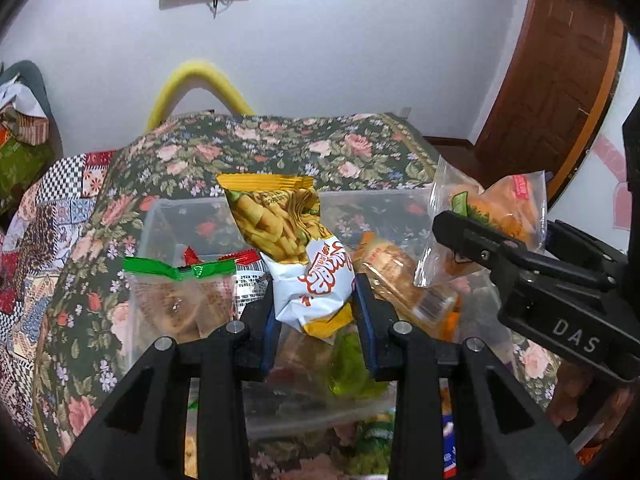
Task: Organize snacks
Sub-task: 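Lower the chip bag and fried-snack bag into the clear box and release both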
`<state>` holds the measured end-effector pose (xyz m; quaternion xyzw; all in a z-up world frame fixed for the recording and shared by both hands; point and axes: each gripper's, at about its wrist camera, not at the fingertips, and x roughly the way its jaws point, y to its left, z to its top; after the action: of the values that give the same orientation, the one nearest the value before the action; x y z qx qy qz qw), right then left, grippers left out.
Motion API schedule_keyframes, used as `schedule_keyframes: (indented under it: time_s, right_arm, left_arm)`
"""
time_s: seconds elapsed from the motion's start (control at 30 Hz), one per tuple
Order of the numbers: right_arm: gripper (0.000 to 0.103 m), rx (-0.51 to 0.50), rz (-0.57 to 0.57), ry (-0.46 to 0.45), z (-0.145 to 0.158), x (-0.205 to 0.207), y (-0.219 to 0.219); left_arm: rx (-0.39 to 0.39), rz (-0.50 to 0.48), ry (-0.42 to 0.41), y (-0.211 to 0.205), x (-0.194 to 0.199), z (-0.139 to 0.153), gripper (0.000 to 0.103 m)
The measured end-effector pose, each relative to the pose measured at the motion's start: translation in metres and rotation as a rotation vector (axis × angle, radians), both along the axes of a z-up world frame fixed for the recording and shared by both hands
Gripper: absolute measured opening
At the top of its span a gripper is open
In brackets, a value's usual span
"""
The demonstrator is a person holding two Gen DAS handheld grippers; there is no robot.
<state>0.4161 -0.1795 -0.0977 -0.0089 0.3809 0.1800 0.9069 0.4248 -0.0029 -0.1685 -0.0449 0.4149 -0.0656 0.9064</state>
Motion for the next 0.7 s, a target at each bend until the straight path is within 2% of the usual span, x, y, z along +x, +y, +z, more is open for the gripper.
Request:
schedule_keyframes:
  time_s: [0.3, 0.4, 0.5, 0.7]
  right_arm:
    - [0.059, -0.031, 0.008, 0.037, -0.015, 0.014, 0.004]
    - [0.063, -0.03, 0.001, 0.049, -0.015, 0.015, 0.006]
    - [0.075, -0.023, -0.009, 0.046, -0.012, 0.012, 0.003]
    - [0.076, -0.022, 0.005, 0.033, -0.001, -0.004, 0.0]
  left_arm:
    - [0.021, 0.033, 0.02, 0.001, 0.017, -0.015, 0.034]
    - [0.023, 0.043, 0.016, 0.002, 0.016, -0.015, 0.037]
    - [0.023, 0.049, 0.014, 0.004, 0.011, -0.011, 0.048]
    - [0.031, 0.035, -0.012, 0.008, -0.011, 0.003, 0.051]
